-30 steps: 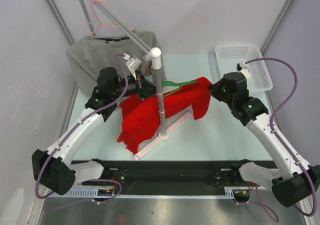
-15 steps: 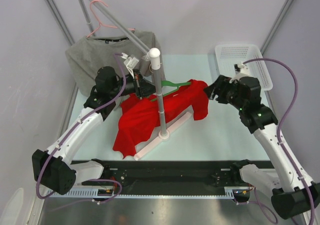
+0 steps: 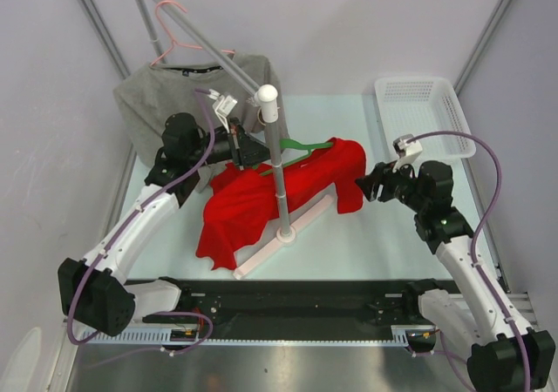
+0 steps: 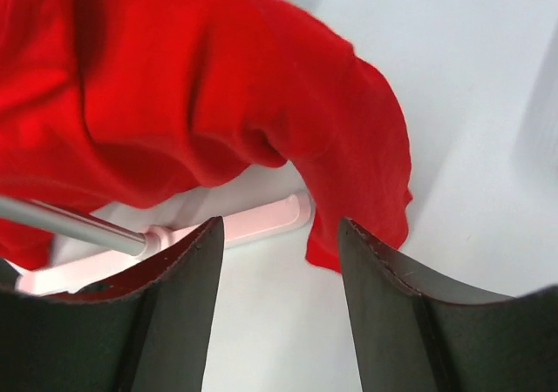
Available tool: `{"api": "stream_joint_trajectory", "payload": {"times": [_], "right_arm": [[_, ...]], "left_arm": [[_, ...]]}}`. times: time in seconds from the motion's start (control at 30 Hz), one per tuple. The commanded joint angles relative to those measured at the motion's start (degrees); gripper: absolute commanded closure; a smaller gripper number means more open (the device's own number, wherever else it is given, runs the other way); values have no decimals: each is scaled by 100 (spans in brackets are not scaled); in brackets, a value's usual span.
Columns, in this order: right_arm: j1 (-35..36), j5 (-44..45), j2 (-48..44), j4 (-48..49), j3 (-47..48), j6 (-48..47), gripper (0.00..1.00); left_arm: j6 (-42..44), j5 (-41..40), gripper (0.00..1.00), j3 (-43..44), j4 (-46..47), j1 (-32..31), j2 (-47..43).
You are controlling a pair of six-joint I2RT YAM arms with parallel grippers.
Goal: Remove the t-shirt from the hanger
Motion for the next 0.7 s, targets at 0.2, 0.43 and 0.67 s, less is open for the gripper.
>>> {"api": "stream_joint_trajectory", "payload": {"times": [0.2,0.43,0.67], "right_arm": [[-32,-3,328,2681,-709,-1570,32],[-41,325,839,3402,-770,-1983,26],[38,-274,1077,4096,-779,-1659,60]], "left_arm": [[-601,614,100,262,676,120,-8],[-602,667,100,253,694,155,-17],[-637,676,99,209,720,207,36]]}}
